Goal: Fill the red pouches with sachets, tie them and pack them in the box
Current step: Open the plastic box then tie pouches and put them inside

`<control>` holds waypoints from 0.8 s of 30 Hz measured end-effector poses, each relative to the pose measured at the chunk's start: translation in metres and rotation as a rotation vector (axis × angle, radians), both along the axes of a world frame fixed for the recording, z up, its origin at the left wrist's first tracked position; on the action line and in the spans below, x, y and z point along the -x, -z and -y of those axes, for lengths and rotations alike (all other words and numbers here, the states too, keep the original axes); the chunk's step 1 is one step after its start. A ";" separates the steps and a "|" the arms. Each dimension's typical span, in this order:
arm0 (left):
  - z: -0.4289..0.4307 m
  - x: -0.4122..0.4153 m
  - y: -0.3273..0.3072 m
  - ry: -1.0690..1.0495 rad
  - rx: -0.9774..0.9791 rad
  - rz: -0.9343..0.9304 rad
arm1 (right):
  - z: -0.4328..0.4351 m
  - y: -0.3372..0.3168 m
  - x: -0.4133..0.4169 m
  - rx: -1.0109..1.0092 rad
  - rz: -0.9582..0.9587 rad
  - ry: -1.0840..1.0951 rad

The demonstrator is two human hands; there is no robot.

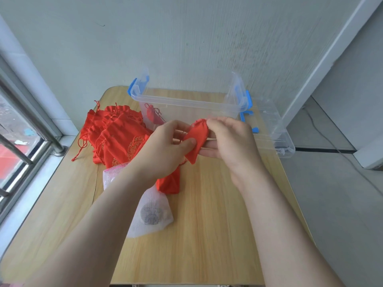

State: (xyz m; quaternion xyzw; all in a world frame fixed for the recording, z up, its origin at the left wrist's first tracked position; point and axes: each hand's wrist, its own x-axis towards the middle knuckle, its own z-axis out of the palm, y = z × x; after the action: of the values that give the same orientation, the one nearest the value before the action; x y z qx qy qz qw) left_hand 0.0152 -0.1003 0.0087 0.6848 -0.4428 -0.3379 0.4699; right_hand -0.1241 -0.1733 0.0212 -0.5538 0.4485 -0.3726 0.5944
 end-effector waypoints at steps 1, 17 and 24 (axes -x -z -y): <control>0.000 -0.002 -0.001 -0.028 0.019 -0.033 | -0.001 0.000 -0.002 -0.011 0.033 -0.021; -0.018 -0.049 0.003 -0.422 0.333 0.616 | -0.024 0.009 -0.051 0.522 -0.215 0.096; -0.017 -0.066 0.025 -0.482 0.059 0.775 | -0.012 -0.011 -0.082 0.765 -0.304 0.074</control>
State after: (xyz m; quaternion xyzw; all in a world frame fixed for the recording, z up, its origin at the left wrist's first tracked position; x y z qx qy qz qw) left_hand 0.0810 -0.0832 -0.0160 0.8305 -0.4235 0.0751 0.3540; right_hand -0.0416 -0.1616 0.0322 -0.7670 0.3798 -0.4476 0.2590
